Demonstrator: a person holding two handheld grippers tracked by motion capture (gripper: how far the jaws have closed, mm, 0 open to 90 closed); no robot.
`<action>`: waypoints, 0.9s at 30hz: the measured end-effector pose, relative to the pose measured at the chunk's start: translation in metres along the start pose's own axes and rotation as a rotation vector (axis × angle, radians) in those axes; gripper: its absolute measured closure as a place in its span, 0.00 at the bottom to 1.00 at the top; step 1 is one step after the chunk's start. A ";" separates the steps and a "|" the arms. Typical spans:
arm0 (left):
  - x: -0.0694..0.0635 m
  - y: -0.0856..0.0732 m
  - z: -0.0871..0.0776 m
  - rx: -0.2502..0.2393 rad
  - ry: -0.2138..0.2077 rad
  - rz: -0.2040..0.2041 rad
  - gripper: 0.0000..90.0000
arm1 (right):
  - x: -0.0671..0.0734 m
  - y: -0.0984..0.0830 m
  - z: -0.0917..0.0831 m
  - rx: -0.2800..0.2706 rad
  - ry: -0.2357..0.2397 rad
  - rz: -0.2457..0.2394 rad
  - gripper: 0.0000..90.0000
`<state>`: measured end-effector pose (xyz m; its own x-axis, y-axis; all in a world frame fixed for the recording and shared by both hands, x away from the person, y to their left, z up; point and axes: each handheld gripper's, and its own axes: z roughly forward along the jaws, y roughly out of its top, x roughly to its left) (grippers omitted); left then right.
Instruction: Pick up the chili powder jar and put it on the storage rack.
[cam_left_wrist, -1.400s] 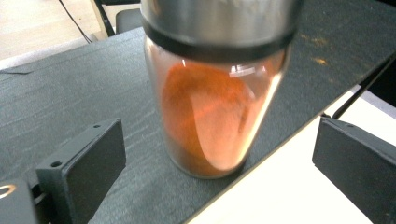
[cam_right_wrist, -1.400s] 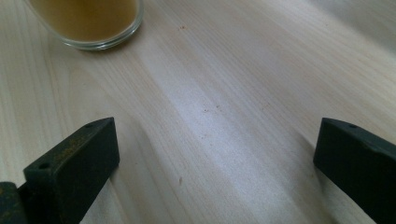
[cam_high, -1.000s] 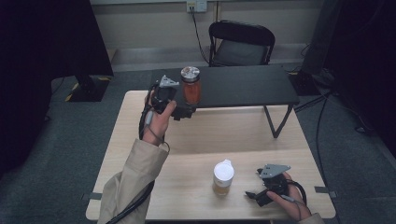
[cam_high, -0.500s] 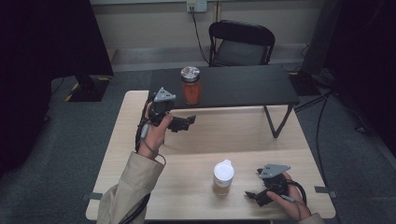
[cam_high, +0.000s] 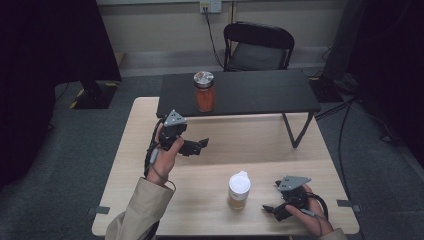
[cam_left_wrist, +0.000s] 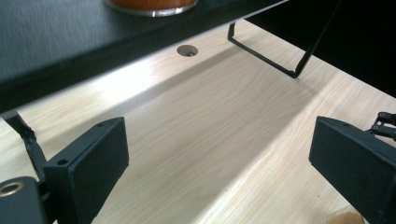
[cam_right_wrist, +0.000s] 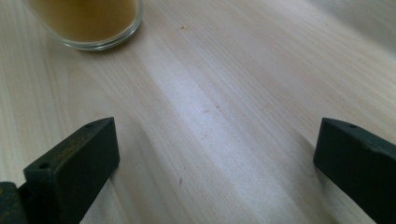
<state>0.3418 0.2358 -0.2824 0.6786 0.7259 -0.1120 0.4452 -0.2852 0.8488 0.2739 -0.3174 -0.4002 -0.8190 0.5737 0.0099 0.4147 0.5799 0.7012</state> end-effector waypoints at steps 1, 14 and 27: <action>0.000 -0.003 0.000 -0.002 0.001 -0.005 0.05 | 0.000 0.000 0.000 0.000 0.000 0.000 0.00; -0.006 -0.024 0.001 0.009 0.003 0.001 0.05 | 0.000 0.000 0.000 0.000 0.000 0.001 0.00; -0.007 -0.048 0.007 0.031 0.004 -0.016 0.05 | 0.000 0.000 0.000 0.000 -0.001 0.002 0.00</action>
<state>0.3201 0.2399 -0.3257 0.6693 0.7328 -0.1230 0.4737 -0.2933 0.8304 0.2736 -0.3171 -0.4002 -0.8178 0.5754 0.0100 0.4158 0.5788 0.7015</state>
